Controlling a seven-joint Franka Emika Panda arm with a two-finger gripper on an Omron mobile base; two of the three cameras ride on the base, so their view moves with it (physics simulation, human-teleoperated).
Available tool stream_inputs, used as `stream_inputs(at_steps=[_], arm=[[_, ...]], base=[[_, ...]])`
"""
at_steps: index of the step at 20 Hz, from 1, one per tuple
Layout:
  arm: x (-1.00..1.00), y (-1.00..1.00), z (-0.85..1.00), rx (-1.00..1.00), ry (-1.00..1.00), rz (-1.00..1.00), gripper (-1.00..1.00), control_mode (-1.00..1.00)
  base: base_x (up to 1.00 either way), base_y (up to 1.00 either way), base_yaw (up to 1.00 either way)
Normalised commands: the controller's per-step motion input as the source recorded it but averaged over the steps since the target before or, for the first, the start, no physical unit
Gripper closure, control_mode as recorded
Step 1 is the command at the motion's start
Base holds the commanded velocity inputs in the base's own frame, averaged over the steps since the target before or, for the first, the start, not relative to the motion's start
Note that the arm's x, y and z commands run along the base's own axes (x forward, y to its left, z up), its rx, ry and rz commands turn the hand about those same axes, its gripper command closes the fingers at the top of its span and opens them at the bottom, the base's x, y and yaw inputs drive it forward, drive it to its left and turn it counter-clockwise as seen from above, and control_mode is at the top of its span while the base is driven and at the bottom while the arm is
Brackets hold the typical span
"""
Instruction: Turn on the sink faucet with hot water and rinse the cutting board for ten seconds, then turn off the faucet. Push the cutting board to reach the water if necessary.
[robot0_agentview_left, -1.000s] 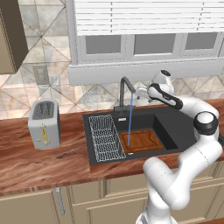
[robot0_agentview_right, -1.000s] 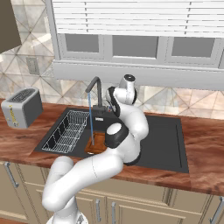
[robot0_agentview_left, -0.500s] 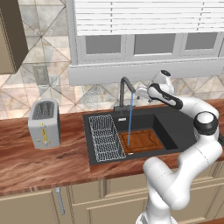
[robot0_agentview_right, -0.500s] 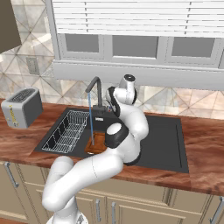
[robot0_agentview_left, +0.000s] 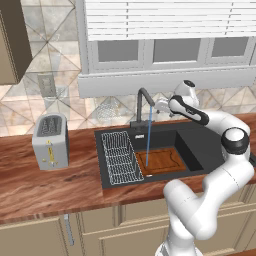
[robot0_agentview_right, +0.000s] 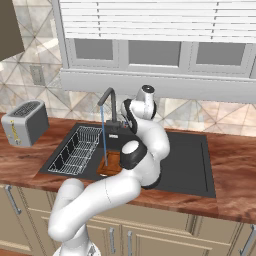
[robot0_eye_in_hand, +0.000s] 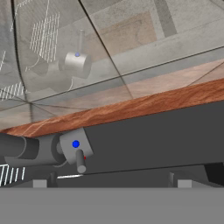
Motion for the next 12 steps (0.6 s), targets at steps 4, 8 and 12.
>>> stream_inputs(at_steps=[4,8,12], arm=[[0.0,0.0,0.0,0.0,0.0,0.0,-1.0,-1.0],[0.0,0.0,0.0,0.0,0.0,0.0,-1.0,-1.0],[0.0,0.0,0.0,0.0,0.0,0.0,-1.0,-1.0]], base=[[0.0,0.0,0.0],[0.0,0.0,0.0],[0.0,0.0,0.0]])
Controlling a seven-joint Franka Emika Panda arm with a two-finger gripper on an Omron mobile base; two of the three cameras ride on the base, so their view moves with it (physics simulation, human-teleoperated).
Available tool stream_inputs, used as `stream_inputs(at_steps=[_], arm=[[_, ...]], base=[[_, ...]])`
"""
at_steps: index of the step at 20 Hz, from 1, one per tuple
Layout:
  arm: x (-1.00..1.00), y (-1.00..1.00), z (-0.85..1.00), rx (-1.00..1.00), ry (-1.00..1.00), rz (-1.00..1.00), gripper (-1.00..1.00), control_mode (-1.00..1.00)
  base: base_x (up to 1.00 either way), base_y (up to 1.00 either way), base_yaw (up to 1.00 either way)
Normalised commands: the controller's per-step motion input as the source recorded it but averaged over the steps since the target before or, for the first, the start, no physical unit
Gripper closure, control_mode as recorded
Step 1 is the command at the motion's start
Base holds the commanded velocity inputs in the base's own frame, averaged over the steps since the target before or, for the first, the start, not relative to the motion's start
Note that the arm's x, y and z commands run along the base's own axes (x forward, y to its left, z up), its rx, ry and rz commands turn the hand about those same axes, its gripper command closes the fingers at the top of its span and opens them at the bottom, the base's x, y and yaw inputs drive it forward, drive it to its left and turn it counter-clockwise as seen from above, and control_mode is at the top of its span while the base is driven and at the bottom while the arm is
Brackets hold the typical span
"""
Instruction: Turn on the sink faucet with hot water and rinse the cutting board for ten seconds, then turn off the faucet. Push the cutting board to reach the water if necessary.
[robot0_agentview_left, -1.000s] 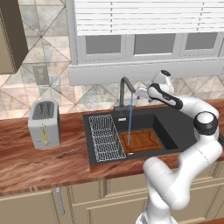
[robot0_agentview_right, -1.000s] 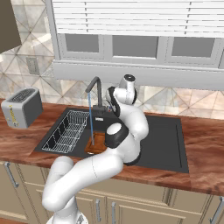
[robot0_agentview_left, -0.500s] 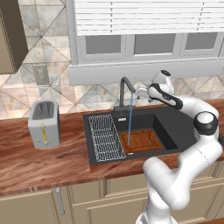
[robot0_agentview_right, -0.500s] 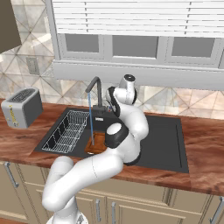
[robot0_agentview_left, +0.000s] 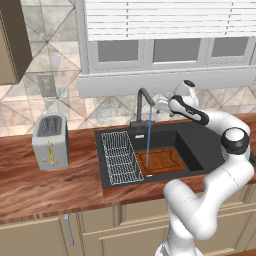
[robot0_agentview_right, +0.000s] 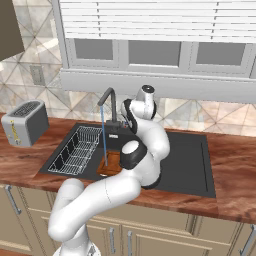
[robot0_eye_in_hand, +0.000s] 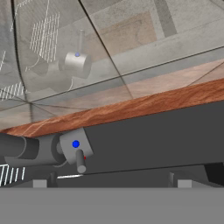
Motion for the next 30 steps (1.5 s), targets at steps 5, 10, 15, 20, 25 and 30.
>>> stream_inputs(at_steps=[5,10,15,20,25,30], arm=[[0.0,0.0,0.0,0.0,0.0,0.0,-1.0,-1.0],[0.0,0.0,0.0,0.0,0.0,0.0,-1.0,-1.0],[0.0,0.0,0.0,0.0,0.0,0.0,-1.0,-1.0],[0.0,0.0,0.0,0.0,0.0,0.0,-1.0,-1.0],[0.0,0.0,0.0,0.0,0.0,0.0,-1.0,-1.0],[0.0,0.0,0.0,0.0,0.0,0.0,-1.0,-1.0]], base=[[0.0,0.0,0.0],[0.0,0.0,0.0],[0.0,0.0,0.0],[0.0,0.0,0.0],[0.0,0.0,0.0],[0.0,0.0,0.0]])
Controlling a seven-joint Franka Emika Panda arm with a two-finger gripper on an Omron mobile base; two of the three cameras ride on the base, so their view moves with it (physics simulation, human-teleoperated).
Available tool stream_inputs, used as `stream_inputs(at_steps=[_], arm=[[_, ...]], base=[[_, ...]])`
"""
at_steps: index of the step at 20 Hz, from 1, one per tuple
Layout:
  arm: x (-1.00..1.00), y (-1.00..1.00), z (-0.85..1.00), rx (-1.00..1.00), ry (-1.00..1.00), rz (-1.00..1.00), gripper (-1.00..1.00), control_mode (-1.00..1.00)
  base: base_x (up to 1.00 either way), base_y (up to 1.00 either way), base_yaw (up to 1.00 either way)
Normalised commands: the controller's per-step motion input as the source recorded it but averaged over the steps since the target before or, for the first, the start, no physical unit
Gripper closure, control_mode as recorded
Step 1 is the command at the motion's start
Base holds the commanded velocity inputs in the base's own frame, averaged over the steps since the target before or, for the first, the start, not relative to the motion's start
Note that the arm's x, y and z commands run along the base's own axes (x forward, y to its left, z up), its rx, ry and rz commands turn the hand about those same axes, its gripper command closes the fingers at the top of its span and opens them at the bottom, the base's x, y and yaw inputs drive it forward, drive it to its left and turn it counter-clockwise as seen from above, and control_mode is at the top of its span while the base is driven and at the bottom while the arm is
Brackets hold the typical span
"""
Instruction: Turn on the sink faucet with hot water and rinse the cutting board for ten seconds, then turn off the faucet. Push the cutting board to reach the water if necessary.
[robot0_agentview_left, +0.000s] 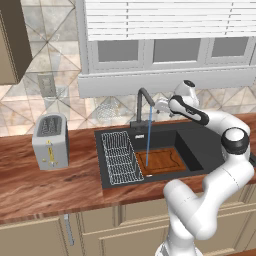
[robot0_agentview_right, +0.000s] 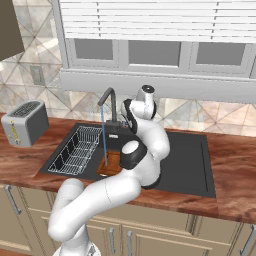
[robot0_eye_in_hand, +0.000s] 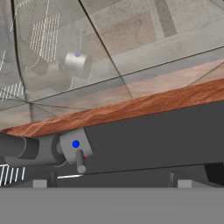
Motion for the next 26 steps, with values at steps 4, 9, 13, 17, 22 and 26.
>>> stream_inputs(at_steps=[4,9,13,17,22,26], arm=[[0.0,0.0,0.0,0.0,0.0,0.0,-1.0,-1.0],[0.0,0.0,0.0,0.0,0.0,0.0,-1.0,-1.0],[0.0,0.0,0.0,0.0,0.0,0.0,-1.0,-1.0],[0.0,0.0,0.0,0.0,0.0,0.0,-1.0,-1.0],[0.0,0.0,0.0,0.0,0.0,0.0,-1.0,-1.0],[0.0,0.0,0.0,0.0,0.0,0.0,-1.0,-1.0]], base=[[0.0,0.0,0.0],[0.0,0.0,0.0],[0.0,0.0,0.0],[0.0,0.0,0.0],[0.0,0.0,0.0],[0.0,0.0,0.0]])
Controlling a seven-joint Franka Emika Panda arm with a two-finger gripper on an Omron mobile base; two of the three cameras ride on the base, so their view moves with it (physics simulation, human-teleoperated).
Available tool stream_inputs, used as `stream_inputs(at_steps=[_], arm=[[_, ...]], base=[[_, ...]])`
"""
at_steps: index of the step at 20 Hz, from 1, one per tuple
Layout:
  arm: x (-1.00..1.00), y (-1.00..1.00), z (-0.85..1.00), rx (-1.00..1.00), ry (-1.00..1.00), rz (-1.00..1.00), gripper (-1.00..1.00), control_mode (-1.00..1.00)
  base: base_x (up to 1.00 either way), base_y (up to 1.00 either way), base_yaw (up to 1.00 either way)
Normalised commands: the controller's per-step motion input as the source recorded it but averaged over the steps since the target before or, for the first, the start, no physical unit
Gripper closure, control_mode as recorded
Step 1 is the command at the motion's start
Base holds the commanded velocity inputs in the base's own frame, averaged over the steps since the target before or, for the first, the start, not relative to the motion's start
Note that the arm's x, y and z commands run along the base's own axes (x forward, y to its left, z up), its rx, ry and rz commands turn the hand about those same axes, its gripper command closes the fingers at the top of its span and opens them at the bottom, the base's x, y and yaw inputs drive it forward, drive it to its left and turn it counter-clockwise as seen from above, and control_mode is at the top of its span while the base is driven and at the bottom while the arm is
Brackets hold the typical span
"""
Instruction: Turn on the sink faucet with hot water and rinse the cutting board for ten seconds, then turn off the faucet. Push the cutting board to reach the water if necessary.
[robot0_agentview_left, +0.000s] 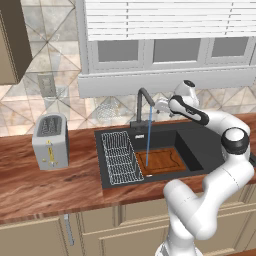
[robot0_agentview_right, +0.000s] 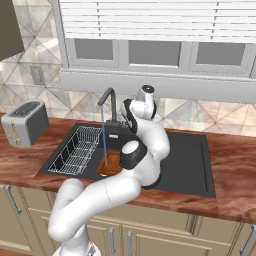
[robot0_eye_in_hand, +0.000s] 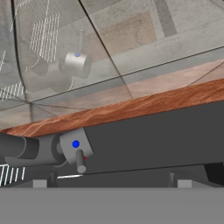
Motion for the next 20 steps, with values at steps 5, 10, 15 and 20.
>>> stream_inputs(at_steps=[5,10,15,20], arm=[[0.0,0.0,0.0,0.0,0.0,0.0,-1.0,-1.0],[0.0,0.0,0.0,0.0,0.0,0.0,-1.0,-1.0],[0.0,0.0,0.0,0.0,0.0,0.0,-1.0,-1.0],[0.0,0.0,0.0,0.0,0.0,0.0,-1.0,-1.0]], base=[[0.0,0.0,0.0],[0.0,0.0,0.0],[0.0,0.0,0.0],[0.0,0.0,0.0]])
